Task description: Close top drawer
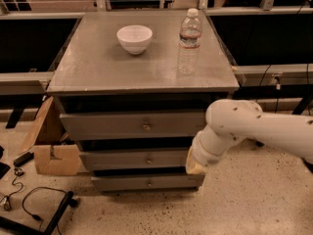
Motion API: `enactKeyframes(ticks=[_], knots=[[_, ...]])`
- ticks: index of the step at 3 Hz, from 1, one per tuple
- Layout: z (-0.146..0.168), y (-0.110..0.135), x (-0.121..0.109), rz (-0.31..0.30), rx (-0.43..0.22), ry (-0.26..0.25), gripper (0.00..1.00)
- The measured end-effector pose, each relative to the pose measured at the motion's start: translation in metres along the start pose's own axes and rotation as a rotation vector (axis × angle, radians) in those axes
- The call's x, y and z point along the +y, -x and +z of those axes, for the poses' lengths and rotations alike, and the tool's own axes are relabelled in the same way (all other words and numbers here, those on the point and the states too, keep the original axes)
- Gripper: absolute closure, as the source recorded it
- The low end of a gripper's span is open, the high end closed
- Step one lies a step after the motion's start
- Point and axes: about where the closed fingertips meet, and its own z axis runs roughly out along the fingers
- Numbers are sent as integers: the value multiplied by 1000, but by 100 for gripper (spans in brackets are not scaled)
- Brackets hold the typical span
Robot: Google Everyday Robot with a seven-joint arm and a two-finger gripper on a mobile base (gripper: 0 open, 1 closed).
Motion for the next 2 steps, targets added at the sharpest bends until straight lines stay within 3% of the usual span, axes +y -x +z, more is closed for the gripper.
enactKeyframes(ticks=[1,2], knots=[[-42,18,50,17,130,53,100],[-108,23,63,79,256,-57,100]])
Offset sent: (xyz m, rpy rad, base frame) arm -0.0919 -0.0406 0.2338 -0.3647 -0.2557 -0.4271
